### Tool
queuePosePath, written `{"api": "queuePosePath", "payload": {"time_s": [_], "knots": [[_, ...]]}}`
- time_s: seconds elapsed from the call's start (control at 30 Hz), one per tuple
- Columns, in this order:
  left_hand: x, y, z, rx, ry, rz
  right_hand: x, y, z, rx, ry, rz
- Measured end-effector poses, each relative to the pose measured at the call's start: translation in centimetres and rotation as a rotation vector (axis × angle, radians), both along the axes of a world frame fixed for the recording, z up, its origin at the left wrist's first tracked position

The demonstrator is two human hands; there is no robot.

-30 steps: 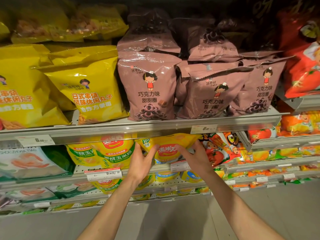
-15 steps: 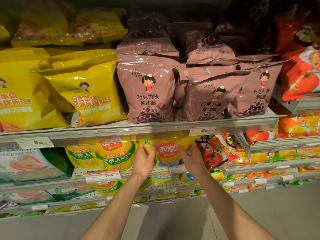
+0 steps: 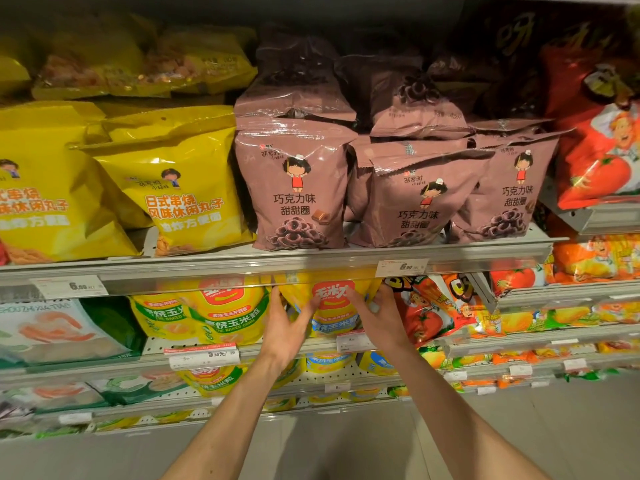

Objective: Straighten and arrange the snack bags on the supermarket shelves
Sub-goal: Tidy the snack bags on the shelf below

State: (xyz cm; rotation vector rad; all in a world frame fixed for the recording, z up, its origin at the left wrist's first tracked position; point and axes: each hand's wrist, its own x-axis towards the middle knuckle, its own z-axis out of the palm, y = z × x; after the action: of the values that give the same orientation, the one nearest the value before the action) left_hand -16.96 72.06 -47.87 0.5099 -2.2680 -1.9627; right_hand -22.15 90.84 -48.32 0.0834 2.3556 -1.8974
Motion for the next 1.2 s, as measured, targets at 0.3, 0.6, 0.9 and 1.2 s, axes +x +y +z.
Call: {"api": "queuePosePath", "payload": {"time_s": [0.3, 0.6, 0.9, 1.2], "knots": [[-1.2, -0.4, 0.6, -0.142, -0.094, -0.134, -1.3, 0.8, -0.4, -0.028, -0.042, -0.006], [-0.3, -1.6, 0.9, -0.066, -0.105, -0.078, -0.5, 0.4, 0.1, -0.029, -0.008, 0.000], [3.6, -5.4, 1.7, -0.263, 0.021, 0.064, -0.2, 0.1, 0.7, -0.030, -0.002, -0.001], [6.7, -12.8, 0.8, -0.336, -0.023, 0.417, -0.3, -1.2, 0.6, -0.036, 0.014, -0.019]]}}
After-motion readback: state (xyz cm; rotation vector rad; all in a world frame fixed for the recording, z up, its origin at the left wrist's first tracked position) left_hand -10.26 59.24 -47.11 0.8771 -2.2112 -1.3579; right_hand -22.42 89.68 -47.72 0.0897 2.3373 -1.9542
